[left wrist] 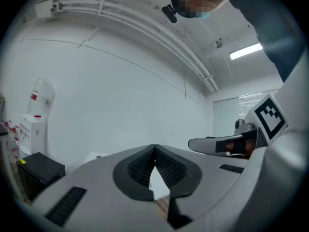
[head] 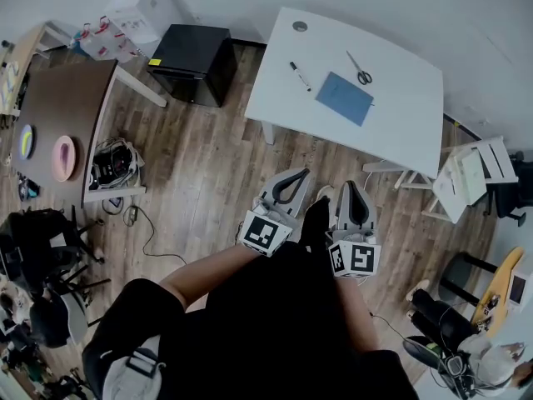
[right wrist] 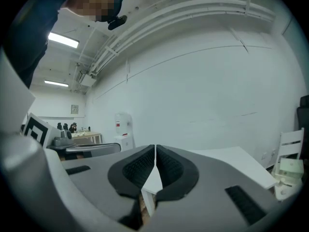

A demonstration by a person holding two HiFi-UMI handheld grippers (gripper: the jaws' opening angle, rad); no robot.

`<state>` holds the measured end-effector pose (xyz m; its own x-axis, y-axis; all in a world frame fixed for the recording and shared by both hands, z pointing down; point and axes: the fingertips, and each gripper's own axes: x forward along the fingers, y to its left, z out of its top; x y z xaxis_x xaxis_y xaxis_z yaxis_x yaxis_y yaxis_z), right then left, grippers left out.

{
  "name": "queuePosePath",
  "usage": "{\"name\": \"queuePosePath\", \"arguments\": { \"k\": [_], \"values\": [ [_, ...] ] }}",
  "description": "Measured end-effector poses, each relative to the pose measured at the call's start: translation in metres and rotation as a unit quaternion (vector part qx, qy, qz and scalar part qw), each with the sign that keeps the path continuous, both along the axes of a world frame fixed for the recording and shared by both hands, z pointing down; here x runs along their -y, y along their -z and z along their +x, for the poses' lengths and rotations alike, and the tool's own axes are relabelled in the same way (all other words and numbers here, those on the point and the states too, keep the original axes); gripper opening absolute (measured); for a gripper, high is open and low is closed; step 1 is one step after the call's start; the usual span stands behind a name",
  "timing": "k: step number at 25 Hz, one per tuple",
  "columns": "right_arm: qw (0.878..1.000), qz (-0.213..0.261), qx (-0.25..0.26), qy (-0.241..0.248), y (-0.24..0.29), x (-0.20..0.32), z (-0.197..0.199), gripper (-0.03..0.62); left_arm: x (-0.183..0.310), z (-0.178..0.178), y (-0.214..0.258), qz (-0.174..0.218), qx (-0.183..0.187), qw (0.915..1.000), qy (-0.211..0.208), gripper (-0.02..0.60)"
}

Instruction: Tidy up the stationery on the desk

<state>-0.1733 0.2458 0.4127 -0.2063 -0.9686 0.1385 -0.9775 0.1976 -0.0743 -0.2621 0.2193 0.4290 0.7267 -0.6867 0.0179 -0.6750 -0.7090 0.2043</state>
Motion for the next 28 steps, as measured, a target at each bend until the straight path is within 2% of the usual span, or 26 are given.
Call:
{"name": "queuePosePath", "arguments": {
  "k": [3,9,15,20,24,28],
  "values": [
    [1.000,-0.001,-0.029,0.008,-0.005,0.016,0.010,0.035,0.018,0.008,-0.006,-0.007,0.012,0.9999,0.003,0.002],
    [0.998,0.041,0.017,0.038,0.002,0.068,0.038,0.035,0.066,0.040,-0.018,-0.017,0.040,0.9990,0.005,0.002],
    [0.997,0.025,0.023,0.065,-0.004,0.128,0.087,0.035,0.119,0.090,-0.037,-0.042,0.062,0.9972,0.007,0.002],
    [0.996,-0.001,0.020,0.084,-0.026,0.169,0.138,0.035,0.171,0.119,-0.041,-0.084,0.022,0.9943,0.061,0.002],
    [0.990,-0.048,0.037,0.127,-0.060,0.197,0.165,0.035,0.199,0.135,-0.065,-0.117,0.037,0.9876,0.098,0.002],
    [0.983,-0.079,0.024,0.167,-0.086,0.221,0.179,0.035,0.215,0.132,-0.085,-0.127,0.075,0.9805,0.130,0.002]
  ]
}}
